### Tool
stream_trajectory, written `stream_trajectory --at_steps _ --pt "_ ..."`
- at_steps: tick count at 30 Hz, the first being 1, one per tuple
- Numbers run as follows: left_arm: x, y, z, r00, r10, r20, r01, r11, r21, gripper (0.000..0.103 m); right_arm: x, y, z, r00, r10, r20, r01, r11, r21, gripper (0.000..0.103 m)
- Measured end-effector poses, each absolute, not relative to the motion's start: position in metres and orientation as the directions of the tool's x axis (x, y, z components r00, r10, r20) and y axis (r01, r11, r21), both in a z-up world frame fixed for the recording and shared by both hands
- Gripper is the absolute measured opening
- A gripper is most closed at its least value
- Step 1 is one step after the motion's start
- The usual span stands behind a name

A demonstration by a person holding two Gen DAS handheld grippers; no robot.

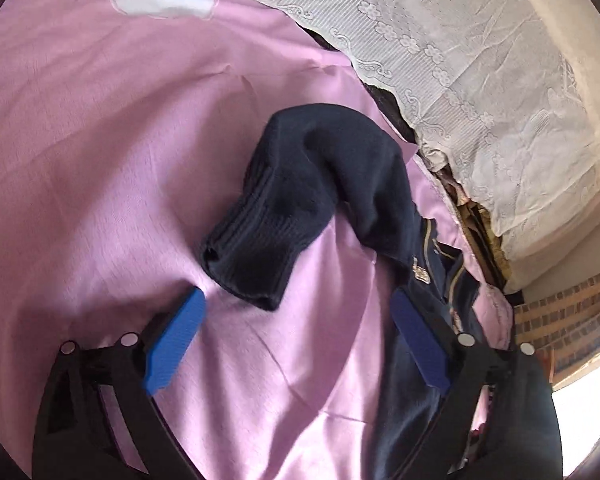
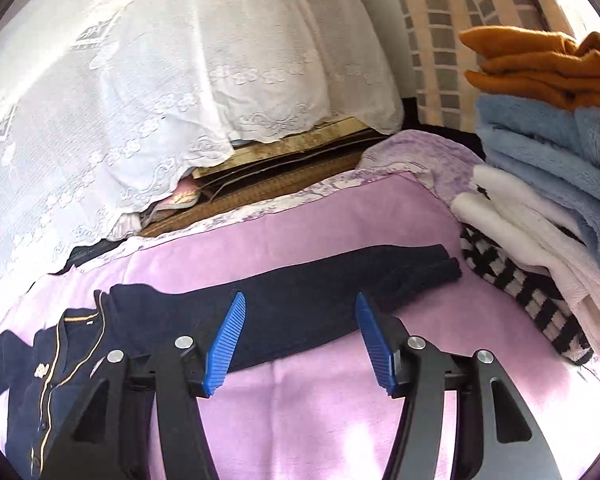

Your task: Fold small clothes

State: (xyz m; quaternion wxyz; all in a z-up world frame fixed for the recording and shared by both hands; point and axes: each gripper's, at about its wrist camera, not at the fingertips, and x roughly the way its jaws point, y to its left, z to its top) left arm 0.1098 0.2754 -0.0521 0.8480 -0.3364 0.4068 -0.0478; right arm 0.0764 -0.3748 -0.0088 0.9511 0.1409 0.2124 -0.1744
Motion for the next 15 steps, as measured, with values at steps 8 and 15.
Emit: stream_trajectory --at_steps 8,15 --pt "0.143 0.266 -0.047 0.645 -0.165 -0.746 -0.19 0.911 -0.366 0.015 0.089 -0.368 -0.015 0.834 -0.265 -0.485 0.392 0.902 0.182 0.059" --pt "0.176 0.354 0.003 0.639 0.036 -0.768 -0.303 0.93 -0.208 0.013 0.095 -0.393 -0.032 0.806 -0.247 -0.538 0.433 0.865 0.252 0.06"
